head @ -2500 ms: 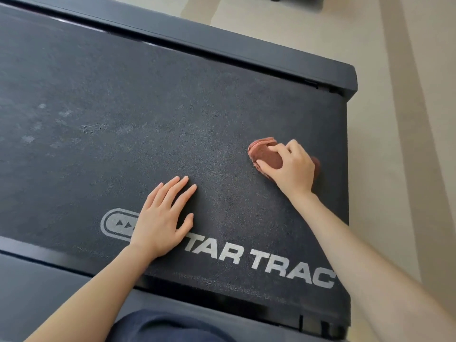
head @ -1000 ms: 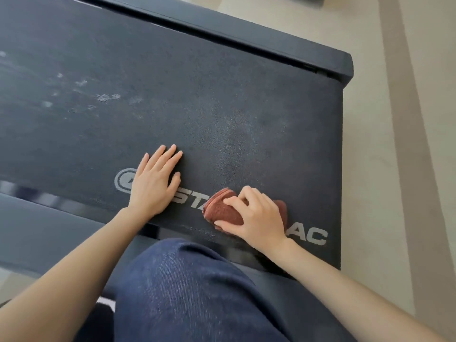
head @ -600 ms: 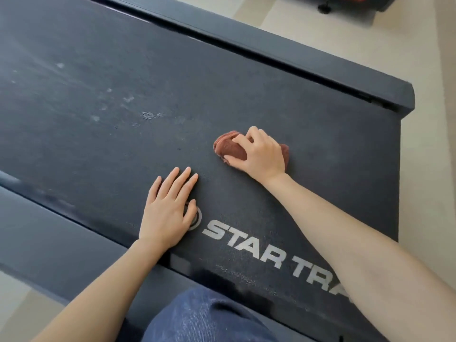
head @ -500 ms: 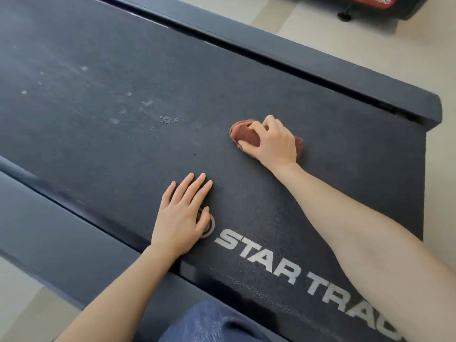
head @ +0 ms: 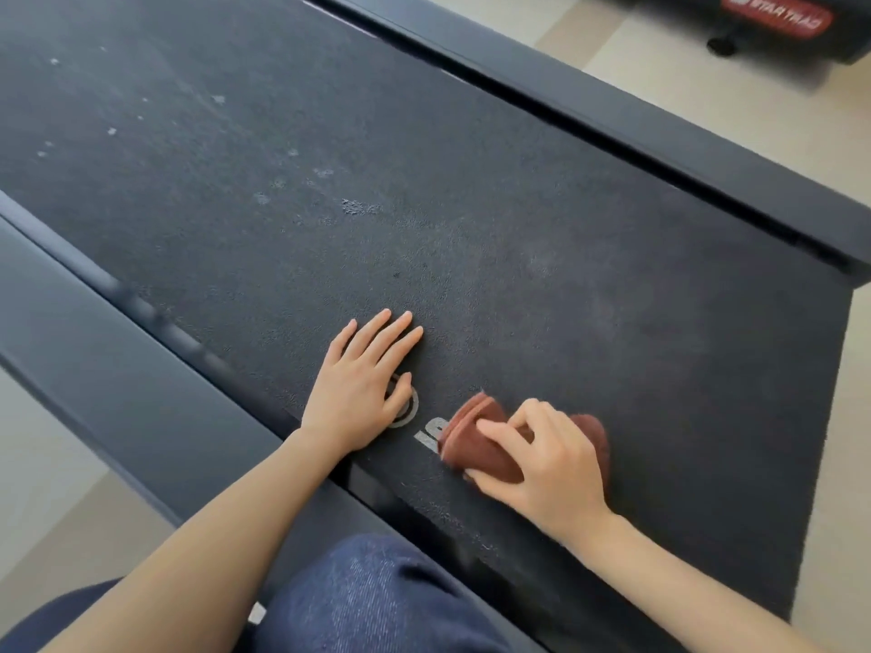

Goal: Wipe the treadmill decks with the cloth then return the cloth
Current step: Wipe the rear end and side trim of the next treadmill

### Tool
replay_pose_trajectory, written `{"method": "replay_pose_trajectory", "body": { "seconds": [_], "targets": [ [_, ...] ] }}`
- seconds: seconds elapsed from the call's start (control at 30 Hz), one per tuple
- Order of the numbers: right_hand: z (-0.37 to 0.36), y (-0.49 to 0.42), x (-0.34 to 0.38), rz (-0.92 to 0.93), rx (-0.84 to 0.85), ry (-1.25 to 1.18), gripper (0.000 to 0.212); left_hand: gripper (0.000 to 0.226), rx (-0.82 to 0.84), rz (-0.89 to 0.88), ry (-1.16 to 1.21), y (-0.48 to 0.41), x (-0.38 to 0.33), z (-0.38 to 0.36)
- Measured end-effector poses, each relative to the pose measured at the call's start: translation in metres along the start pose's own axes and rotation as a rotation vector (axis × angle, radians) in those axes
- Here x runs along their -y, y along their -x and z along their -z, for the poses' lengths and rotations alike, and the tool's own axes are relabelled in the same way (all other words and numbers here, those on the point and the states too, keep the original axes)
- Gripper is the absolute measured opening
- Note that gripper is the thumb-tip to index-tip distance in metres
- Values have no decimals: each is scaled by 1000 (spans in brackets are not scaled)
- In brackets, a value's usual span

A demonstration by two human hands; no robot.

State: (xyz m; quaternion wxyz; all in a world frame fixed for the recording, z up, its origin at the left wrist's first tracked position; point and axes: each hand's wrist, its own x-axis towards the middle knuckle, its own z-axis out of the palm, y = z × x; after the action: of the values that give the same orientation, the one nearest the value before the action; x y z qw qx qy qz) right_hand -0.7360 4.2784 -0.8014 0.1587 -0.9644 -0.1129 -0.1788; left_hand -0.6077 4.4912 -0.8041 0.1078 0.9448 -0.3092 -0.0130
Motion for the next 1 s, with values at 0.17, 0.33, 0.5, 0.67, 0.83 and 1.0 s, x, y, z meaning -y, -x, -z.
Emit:
{"method": "replay_pose_trajectory", "body": {
  "seconds": [0.17, 0.33, 0.5, 0.67, 0.83, 1.0],
  "targets": [
    [-4, -18, -19, 242, 26, -7, 37, 55, 11, 7, -3, 0, -1, 0],
    [-30, -106, -52, 48, -36, 103, 39, 64, 5, 43, 23, -1, 1, -1],
    [-55, -194, -81, -172, -9, 214, 44, 65, -9, 31, 38, -1, 2, -1],
    [-61, -203, -70, -356, -34, 276, 45, 64, -22, 18, 62, 1, 2, 3],
    [-47, -154, -31, -273, -47, 202, 41, 65, 28, -39, 46, 3, 9, 5],
    [-33, -65, 29, -99, 9, 109, 40, 66, 52, -77, -59, 7, 70, 18]
  ]
}}
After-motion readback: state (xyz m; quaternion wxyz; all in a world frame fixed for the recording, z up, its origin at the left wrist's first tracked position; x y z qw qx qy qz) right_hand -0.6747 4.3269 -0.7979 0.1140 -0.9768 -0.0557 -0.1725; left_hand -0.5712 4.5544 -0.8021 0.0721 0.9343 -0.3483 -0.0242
